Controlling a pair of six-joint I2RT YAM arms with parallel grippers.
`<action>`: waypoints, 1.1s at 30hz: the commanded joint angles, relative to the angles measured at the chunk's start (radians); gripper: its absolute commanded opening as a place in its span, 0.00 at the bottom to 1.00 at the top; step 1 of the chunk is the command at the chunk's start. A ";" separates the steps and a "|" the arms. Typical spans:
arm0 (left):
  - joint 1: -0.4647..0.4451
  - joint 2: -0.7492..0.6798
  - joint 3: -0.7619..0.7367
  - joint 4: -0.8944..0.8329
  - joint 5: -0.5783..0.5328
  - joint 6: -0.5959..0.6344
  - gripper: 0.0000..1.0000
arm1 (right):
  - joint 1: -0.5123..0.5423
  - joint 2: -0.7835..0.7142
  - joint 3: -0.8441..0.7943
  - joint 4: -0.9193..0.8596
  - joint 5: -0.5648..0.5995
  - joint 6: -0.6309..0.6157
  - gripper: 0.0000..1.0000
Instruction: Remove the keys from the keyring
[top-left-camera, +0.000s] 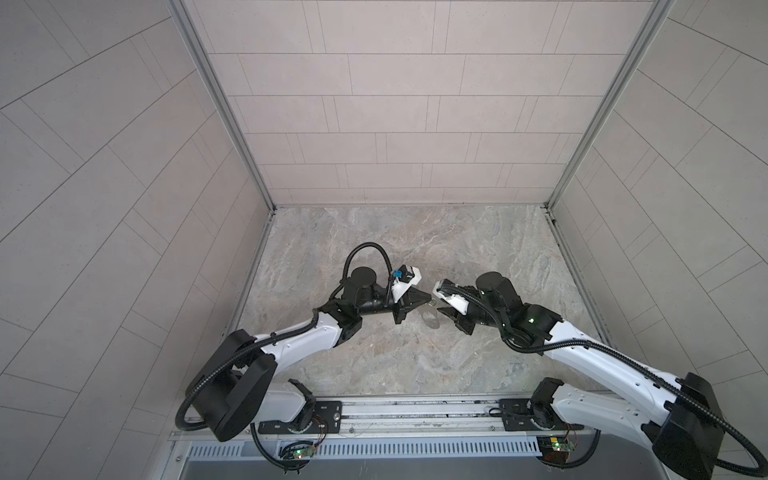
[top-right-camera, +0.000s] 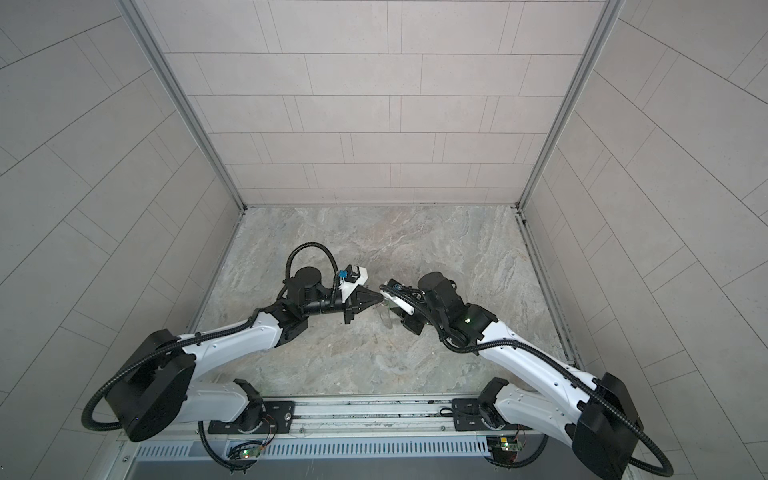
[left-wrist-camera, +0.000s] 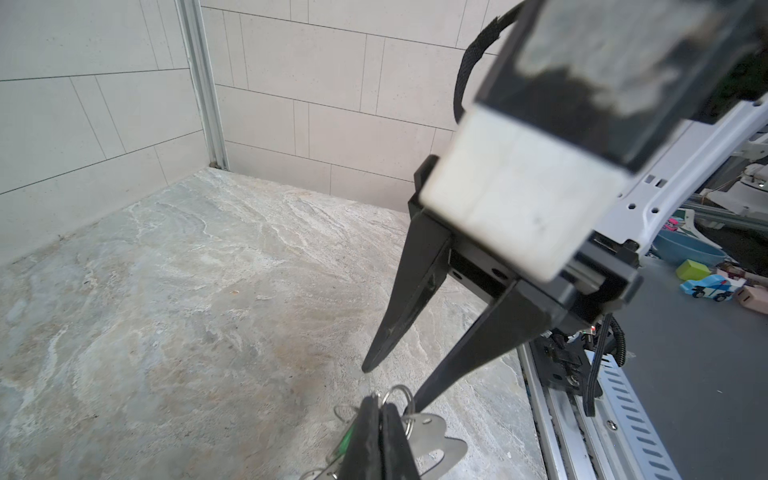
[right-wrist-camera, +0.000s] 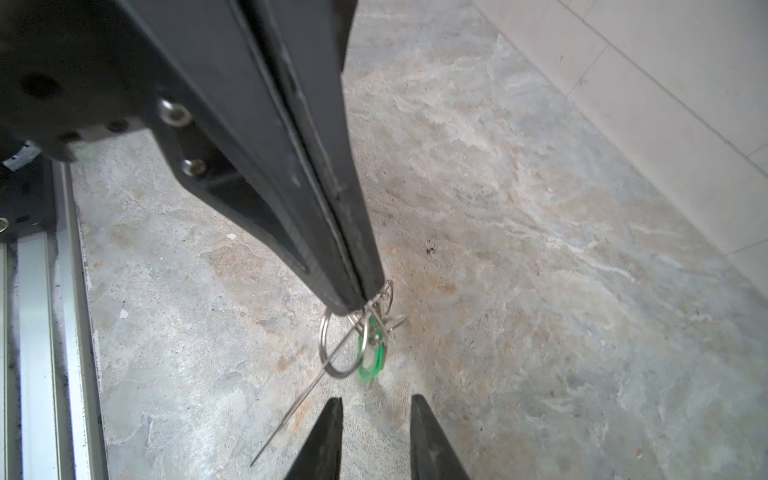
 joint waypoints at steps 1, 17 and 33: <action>0.005 0.007 0.016 0.066 0.054 -0.013 0.00 | -0.024 -0.046 -0.013 0.020 -0.071 -0.059 0.29; -0.003 0.016 0.025 0.068 0.099 -0.029 0.00 | -0.063 0.050 0.120 -0.141 -0.234 -0.201 0.24; -0.010 0.015 0.034 0.039 0.129 -0.015 0.00 | -0.089 0.102 0.163 -0.180 -0.252 -0.237 0.21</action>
